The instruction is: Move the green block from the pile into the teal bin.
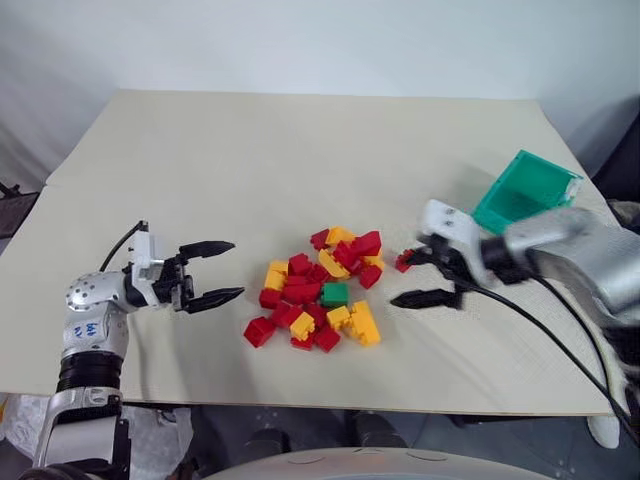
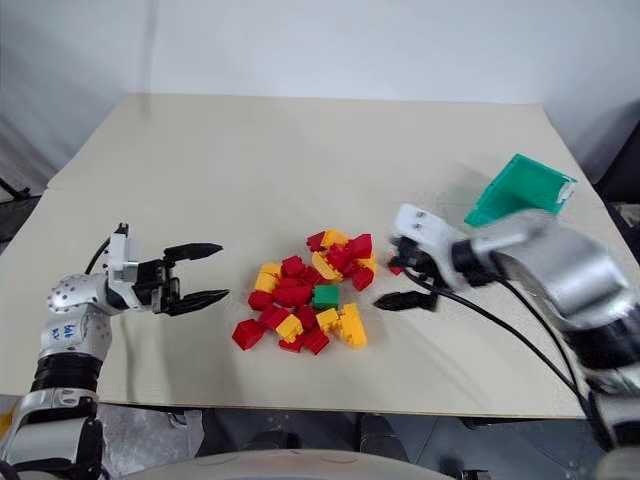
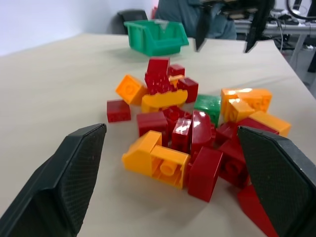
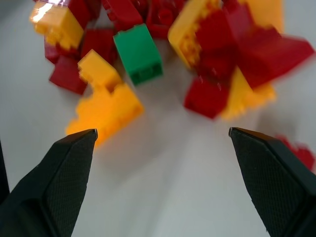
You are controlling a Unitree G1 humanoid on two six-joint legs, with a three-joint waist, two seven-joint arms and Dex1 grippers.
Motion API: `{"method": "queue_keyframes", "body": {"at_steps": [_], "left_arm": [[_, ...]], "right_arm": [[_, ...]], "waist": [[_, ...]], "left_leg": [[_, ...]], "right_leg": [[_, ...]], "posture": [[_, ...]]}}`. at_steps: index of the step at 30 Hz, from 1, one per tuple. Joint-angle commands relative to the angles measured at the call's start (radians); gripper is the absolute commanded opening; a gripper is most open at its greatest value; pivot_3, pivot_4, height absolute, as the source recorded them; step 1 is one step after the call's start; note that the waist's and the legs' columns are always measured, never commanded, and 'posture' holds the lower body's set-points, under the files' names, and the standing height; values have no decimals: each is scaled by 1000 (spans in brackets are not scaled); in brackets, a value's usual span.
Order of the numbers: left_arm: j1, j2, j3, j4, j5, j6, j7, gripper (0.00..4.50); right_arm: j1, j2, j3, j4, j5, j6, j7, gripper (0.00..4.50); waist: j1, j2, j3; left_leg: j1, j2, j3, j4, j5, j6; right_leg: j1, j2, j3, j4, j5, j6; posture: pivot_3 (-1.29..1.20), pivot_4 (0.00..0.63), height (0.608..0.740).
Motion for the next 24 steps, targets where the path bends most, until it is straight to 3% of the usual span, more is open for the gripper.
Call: {"method": "queue_keyframes", "body": {"at_steps": [1,5,10,24], "left_arm": [[-1,5,12,-28,-12,-9,-2,4500],[20,-1,16,-48,-13,-15,5,4500],[35,-7,20,-71,-16,-12,21,4500],[65,-15,22,-110,-20,-8,46,4500]], "right_arm": [[-121,89,115,72,-50,56,-3,4469],[-207,202,237,169,-87,101,-4,4469],[-228,222,361,203,-139,121,8,4469],[-188,322,329,167,-117,234,-63,4469]], "waist": [[-1,0,0],[5,0,0],[4,-1,-1],[2,-2,-1]], "left_leg": [[-1,0,0,0,0,0],[-12,0,-2,2,1,-1],[-15,-4,0,4,1,-2],[-12,-5,-2,6,1,-1]], "right_leg": [[-1,0,0,3,0,0],[-13,-2,-9,9,-1,-2],[-16,-12,-24,11,-1,-2],[-11,-15,-31,13,-1,-2]], "posture": [[0,150,740],[0,150,740],[0,150,740],[0,150,740]]}}
